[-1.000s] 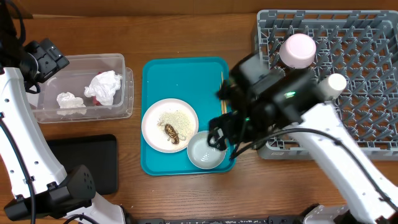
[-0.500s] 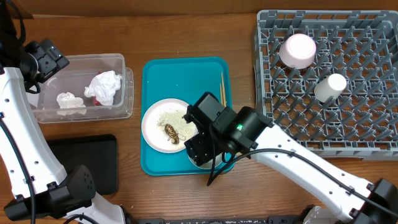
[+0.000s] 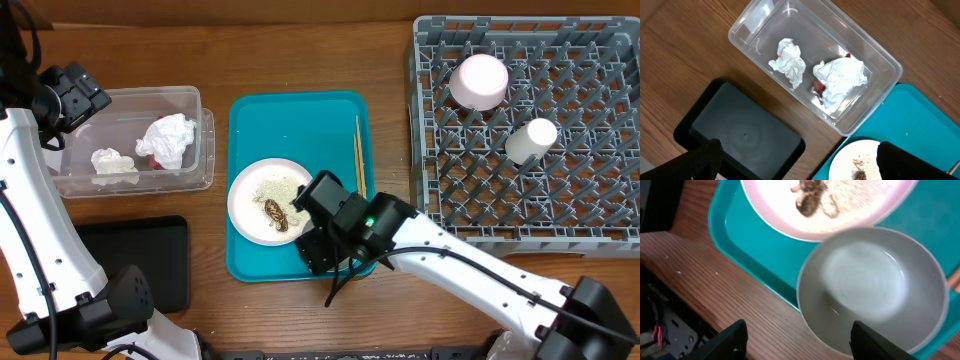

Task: Sort waste into correct bins and load items into the dishwasher
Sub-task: 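Grasp the pale green bowl rim with the right gripper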

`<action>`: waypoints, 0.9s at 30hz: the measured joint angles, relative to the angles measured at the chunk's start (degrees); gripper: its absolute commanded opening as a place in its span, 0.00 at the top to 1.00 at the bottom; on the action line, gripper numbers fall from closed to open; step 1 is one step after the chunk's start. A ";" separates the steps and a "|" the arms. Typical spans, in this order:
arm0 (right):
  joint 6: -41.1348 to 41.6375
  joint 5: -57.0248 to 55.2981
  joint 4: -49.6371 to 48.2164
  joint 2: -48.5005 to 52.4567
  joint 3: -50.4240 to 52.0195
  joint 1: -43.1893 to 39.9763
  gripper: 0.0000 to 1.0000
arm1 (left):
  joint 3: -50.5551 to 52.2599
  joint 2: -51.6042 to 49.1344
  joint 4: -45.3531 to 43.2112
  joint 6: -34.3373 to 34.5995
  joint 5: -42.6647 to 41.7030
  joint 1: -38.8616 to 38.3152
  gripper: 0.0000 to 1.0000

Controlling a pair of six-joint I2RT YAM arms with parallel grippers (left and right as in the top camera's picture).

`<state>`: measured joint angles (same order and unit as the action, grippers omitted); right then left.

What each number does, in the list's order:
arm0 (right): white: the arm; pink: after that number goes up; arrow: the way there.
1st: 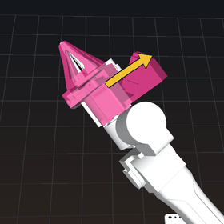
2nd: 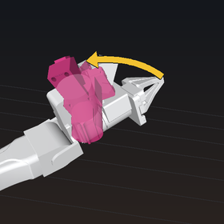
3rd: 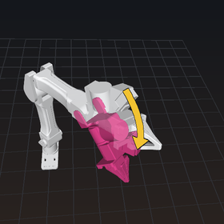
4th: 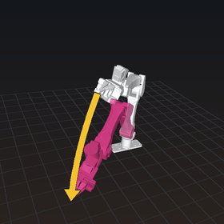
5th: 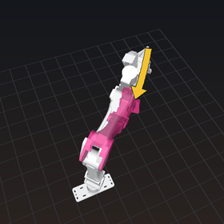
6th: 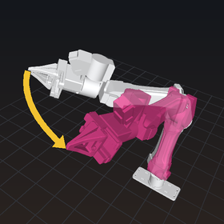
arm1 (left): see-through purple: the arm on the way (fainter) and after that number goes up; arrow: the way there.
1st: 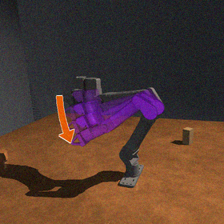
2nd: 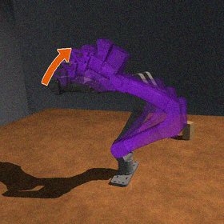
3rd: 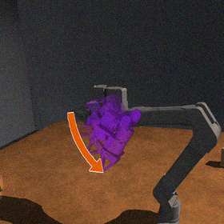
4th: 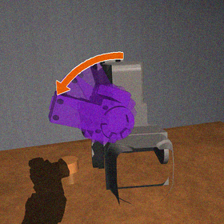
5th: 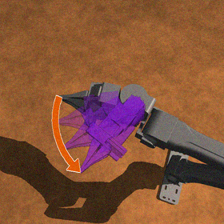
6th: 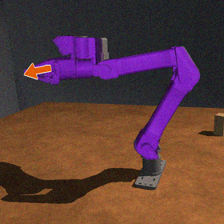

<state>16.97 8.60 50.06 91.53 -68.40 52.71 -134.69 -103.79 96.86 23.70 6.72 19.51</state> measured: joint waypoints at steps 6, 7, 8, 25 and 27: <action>-0.09 0.15 0.02 7.67 0.00 1.33 0.35 | 0.00 0.00 0.00 0.00 0.00 0.00 0.00; -0.07 0.13 0.09 9.51 0.02 1.33 0.36 | 0.00 0.00 0.00 0.00 0.00 0.00 0.00; -0.11 0.11 0.02 10.84 0.07 1.33 0.36 | 0.00 0.00 0.00 0.00 0.02 0.00 0.00; -0.39 -2.12 -2.51 13.22 0.31 2.64 0.44 | 0.00 0.00 0.00 0.00 0.02 0.00 0.00; -0.46 -2.80 -2.54 13.22 0.31 3.98 0.46 | 0.00 0.00 -0.02 0.00 0.02 0.00 0.00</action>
<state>16.51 5.80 47.53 104.75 -68.10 56.69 -134.69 -103.79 96.84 23.70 6.74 19.51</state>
